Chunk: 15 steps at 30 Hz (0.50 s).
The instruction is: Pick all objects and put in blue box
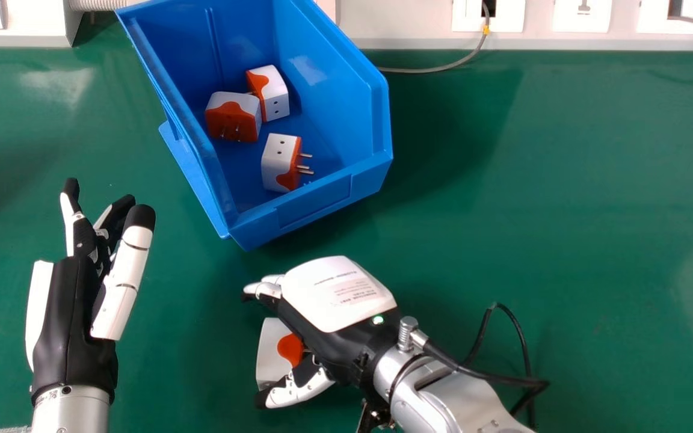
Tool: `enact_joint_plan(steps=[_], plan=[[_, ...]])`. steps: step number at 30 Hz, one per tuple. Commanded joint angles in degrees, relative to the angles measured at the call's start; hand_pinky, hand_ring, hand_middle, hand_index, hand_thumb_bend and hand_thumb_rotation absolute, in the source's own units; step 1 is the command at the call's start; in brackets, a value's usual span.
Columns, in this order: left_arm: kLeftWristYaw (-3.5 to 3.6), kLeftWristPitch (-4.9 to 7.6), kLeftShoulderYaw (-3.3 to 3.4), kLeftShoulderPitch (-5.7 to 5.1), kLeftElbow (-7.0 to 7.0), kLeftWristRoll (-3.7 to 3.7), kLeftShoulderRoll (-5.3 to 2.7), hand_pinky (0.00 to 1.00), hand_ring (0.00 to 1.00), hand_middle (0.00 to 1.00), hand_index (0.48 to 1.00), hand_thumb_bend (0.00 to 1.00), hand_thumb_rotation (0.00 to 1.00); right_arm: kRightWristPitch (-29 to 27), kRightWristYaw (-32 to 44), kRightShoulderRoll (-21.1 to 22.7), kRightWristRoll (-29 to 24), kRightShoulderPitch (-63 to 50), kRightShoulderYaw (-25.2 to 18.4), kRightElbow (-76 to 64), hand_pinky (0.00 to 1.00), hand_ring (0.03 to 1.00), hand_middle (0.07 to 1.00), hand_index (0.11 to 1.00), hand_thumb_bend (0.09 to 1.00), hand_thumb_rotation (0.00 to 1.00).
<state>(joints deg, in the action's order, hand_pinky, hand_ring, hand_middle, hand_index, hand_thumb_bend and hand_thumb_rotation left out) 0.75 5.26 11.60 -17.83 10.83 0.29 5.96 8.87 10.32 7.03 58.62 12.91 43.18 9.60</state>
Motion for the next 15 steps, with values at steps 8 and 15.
enact_joint_plan(steps=[8,15], plan=[[0.07,-0.84,-0.07,0.2,3.51,0.24,0.59,0.85,0.92,0.91,0.942,0.61,0.81,4.42,9.48,0.8,-2.08,1.71,-2.14,1.69,0.59,0.705,0.713,0.589,0.508,0.13],[0.38,-1.24,-0.01,0.3,4.18,-0.06,0.71,0.85,0.92,0.91,0.942,0.6,0.81,4.19,9.31,0.59,-4.55,4.51,-2.99,3.14,0.31,0.398,0.538,0.532,0.517,0.05]])
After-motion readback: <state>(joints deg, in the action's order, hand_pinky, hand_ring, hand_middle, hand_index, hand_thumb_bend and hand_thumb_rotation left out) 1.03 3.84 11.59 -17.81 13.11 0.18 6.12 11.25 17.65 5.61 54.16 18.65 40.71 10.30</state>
